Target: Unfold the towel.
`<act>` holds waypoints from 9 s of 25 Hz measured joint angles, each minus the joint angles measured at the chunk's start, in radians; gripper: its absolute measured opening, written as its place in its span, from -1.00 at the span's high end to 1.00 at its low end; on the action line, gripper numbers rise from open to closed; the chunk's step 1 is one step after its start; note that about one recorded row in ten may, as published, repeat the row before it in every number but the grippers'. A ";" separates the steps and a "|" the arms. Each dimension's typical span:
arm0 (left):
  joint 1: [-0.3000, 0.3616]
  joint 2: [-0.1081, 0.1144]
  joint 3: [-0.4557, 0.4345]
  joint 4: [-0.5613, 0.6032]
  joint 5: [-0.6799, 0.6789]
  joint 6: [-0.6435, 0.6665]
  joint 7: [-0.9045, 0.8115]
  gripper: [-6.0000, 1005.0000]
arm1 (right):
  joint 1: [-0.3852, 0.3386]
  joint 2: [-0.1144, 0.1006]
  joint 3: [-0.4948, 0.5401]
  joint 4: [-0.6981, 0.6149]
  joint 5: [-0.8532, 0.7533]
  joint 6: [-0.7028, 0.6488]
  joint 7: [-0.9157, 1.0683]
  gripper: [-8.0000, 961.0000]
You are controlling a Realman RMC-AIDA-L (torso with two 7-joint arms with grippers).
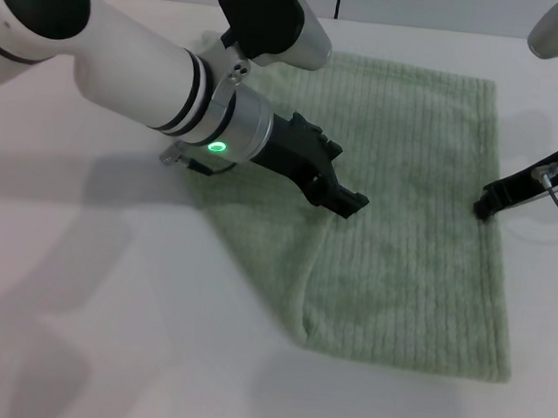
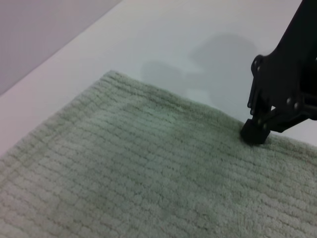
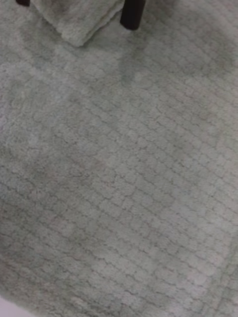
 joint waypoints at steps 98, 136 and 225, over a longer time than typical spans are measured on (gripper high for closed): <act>-0.070 0.007 0.158 0.108 0.000 0.097 -0.044 0.92 | 0.000 0.002 -0.005 0.000 -0.003 -0.002 -0.003 0.98; 0.129 0.027 -0.310 -0.202 0.188 -0.432 0.134 0.92 | 0.004 0.002 -0.005 0.000 -0.014 -0.004 -0.010 0.98; 0.134 -0.004 -0.556 0.594 -1.625 0.016 1.171 -0.13 | -0.109 0.096 -0.116 -0.485 -0.287 0.126 0.099 0.98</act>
